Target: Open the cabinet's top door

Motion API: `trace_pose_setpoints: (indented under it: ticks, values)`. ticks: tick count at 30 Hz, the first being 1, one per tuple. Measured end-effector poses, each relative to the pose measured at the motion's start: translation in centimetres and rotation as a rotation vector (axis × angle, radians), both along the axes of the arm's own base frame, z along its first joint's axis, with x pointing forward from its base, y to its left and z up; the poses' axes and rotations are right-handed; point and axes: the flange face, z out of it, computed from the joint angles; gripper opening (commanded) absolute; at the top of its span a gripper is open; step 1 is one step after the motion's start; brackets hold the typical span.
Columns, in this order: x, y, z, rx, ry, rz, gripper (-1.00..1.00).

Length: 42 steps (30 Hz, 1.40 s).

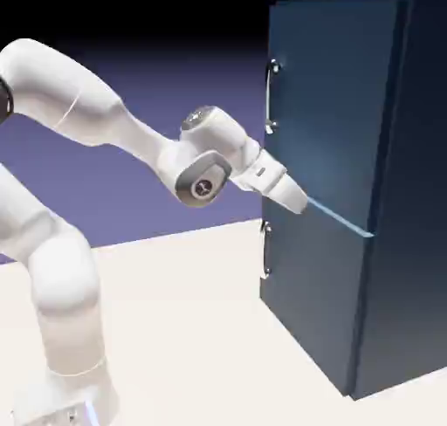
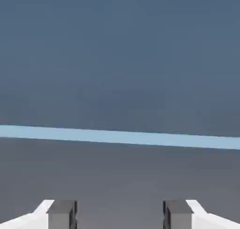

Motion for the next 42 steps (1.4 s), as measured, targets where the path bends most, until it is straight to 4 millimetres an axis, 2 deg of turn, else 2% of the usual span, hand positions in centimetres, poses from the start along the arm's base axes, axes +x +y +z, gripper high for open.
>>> trace_pose_setpoints:
  ticks: [12,22,27,32,37,42]
  values:
    - [-2.9,0.3,8.8,0.688,-0.225,-0.521,0.0]
    - [-5.8,3.0,13.4,1.305,-0.361,-0.802,0.0]
    - [-6.9,5.2,14.5,1.62,-0.392,-0.895,0.0]
    - [-7.6,7.6,14.8,1.933,-0.39,-0.961,0.0]
    - [-7.6,10.2,14.2,2.241,-0.349,-1.008,0.0]
    - [-7.1,12.8,12.7,2.539,-0.268,-1.042,0.0]
